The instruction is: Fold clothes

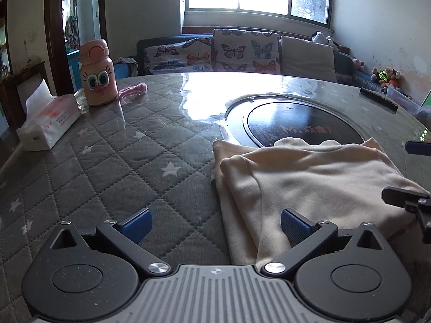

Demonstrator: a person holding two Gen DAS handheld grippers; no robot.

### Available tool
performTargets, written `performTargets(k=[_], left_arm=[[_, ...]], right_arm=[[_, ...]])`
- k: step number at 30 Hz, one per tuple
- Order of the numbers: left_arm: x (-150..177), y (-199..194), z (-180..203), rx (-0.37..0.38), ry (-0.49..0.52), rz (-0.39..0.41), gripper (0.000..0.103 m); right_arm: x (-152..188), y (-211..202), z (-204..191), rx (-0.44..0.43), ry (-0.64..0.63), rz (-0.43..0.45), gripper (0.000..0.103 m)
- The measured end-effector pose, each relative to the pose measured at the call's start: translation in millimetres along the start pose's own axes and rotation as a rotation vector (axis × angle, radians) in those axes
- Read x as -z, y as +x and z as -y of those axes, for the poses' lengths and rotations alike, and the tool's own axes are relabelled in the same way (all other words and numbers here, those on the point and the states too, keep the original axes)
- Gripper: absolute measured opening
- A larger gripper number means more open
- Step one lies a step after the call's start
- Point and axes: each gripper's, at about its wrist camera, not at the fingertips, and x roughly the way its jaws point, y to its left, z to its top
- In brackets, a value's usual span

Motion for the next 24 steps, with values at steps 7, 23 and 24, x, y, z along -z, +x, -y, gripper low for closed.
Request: performTargets(k=[7,23,24], left_arm=[[6.4,-1.4,2.5,-0.021,0.023,0.022,0.103],[6.8,0.0,-0.8,-0.024,0.022,0.022,0.103],[6.8,0.0,-0.8,-0.024,0.023,0.021,0.103]], right_arm=[[10.5,5.0,-16.3,0.0,-0.046,-0.019,0.103],[22.0,-29.5,10.4,0.081,0.009,0.004,0.103],[22.5,-30.4,12.8,0.089,0.011,0.001,0.103]])
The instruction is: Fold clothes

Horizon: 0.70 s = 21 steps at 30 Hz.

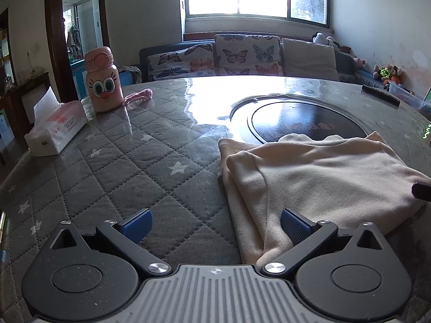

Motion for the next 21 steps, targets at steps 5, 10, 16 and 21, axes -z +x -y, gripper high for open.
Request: performTargets(k=[5,10,16,21], left_arm=[[0.1,-0.1,-0.1,-0.001,0.004,-0.002,0.103],[-0.4,1.2,0.1,-0.001,0.003,-0.004,0.103],[-0.8,1.8,-0.8,0.002,0.0,-0.008,0.103],[-1.7,2.2,-1.0,0.001,0.002,-0.01,0.103]], right_arm=[[14.0,9.4,7.0,0.023,0.001,-0.063,0.103],[8.6,-2.6,17.3,0.044,0.035,-0.029,0.103],[19.6,6.7,30.8,0.079,0.047,-0.084,0.103],[10.9,2.1,37.8,0.067,0.086,-0.06,0.103]])
